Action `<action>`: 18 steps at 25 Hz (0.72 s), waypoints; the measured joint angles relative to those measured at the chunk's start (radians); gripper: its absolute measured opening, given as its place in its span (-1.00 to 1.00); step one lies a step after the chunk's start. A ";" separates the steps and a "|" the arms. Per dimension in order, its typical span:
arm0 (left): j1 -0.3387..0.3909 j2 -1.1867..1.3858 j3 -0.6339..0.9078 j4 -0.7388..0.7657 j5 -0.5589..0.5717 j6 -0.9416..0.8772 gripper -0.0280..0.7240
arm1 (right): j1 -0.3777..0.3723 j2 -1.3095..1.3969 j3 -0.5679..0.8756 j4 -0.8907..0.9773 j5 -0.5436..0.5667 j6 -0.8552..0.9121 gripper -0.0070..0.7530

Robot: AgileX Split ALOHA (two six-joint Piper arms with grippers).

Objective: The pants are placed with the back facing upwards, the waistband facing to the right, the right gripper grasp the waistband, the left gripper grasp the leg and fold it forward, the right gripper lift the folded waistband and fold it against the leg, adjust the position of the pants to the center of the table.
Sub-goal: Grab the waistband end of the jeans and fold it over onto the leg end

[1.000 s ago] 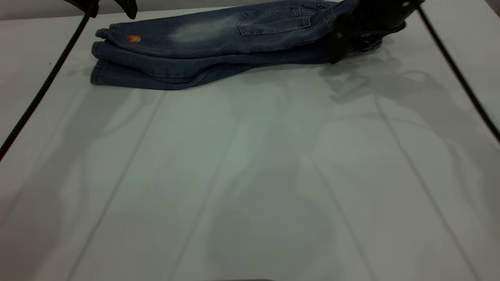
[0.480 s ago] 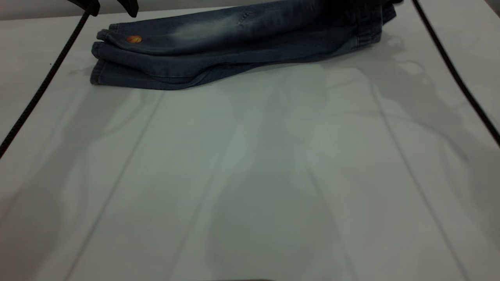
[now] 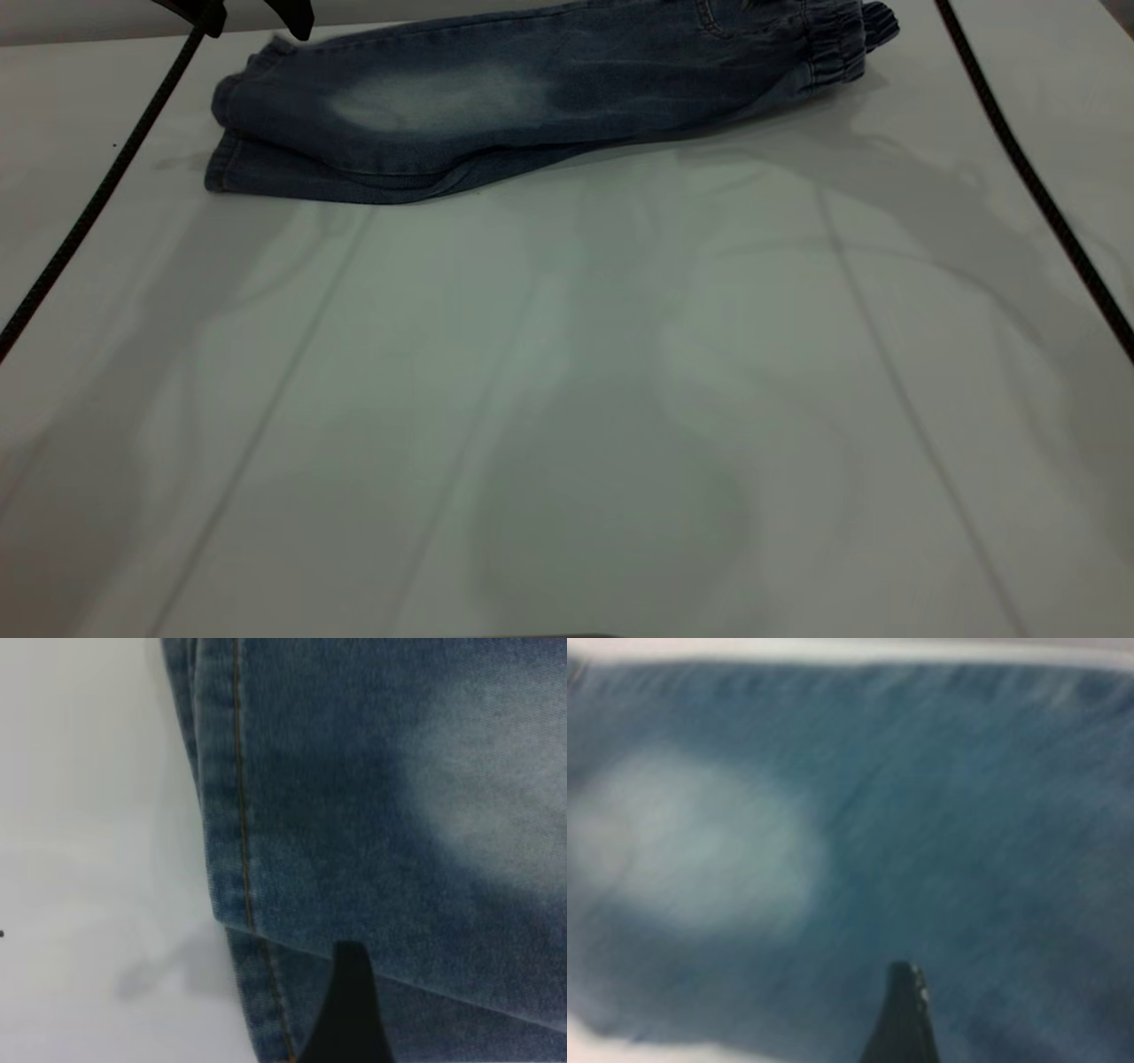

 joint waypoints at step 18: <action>0.000 0.000 0.000 -0.002 -0.005 0.020 0.55 | -0.394 -0.001 -0.004 -0.056 0.409 0.457 0.52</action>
